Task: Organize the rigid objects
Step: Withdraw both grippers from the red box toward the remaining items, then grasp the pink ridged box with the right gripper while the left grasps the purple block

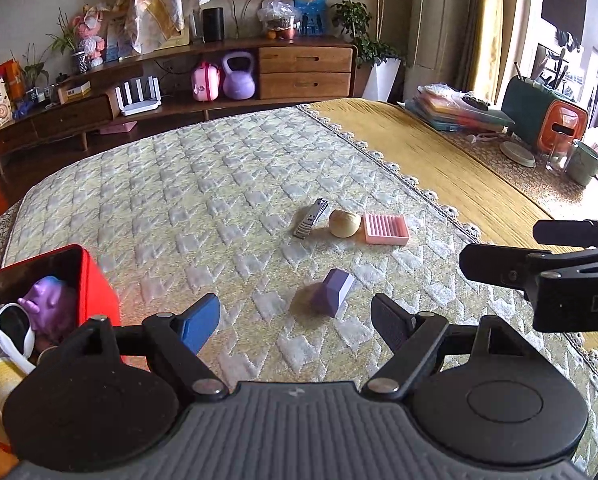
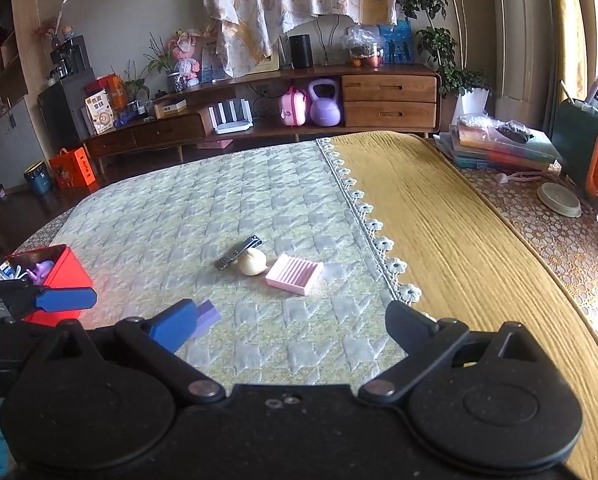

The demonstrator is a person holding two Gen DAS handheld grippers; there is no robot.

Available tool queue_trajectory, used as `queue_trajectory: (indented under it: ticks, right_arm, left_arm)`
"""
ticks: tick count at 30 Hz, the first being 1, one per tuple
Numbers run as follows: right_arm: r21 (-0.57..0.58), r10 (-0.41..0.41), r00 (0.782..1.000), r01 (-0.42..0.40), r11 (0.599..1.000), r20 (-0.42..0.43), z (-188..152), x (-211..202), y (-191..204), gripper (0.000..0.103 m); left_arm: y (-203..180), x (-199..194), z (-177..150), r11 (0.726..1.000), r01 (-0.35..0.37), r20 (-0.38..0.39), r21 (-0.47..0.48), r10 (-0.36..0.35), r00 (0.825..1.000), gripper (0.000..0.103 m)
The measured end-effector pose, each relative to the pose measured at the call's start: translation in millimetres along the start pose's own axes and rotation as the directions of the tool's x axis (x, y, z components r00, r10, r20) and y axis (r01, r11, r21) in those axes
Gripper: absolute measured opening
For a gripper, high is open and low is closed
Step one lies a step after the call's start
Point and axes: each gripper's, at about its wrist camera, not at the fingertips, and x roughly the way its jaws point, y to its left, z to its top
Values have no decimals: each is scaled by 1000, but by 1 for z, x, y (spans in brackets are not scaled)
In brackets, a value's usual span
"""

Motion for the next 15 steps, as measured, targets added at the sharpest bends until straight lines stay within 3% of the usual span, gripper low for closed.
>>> queue_trajectory:
  ticks: [9,15]
  right_arm:
    - [-31,-13,998,10,999,-69,11,52,-5,97]
    - [-58,-30,996,25,998,-89,17,83,-1,88]
  left_arm:
    - [-11,36,3,1000,3,-19,28,-2,1000,83]
    - [-12,53,1,999,-13,-16,37,13,1000,83]
